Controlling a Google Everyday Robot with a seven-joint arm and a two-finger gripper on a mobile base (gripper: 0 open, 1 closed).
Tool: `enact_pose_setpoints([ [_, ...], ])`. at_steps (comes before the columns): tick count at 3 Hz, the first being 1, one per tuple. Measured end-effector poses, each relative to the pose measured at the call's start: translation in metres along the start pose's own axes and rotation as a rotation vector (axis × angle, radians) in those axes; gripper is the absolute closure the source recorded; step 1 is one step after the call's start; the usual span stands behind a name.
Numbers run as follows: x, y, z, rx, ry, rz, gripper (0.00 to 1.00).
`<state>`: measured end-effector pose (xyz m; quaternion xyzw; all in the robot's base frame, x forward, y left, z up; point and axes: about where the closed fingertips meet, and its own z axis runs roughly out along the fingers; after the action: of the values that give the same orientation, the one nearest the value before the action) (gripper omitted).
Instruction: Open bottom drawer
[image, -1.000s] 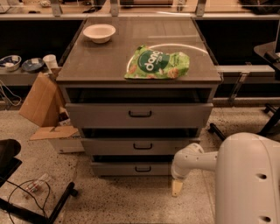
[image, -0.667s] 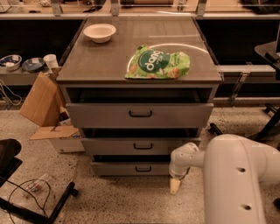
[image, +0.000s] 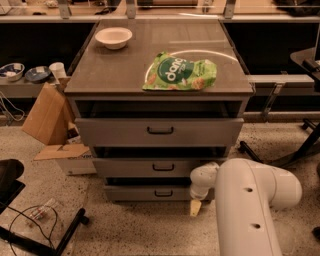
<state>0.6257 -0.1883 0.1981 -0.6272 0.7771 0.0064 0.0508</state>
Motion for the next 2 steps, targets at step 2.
enact_pose_setpoints([
  [2, -0.002, -0.011, 0.028, 0.012, 0.009, 0.067, 0.10],
])
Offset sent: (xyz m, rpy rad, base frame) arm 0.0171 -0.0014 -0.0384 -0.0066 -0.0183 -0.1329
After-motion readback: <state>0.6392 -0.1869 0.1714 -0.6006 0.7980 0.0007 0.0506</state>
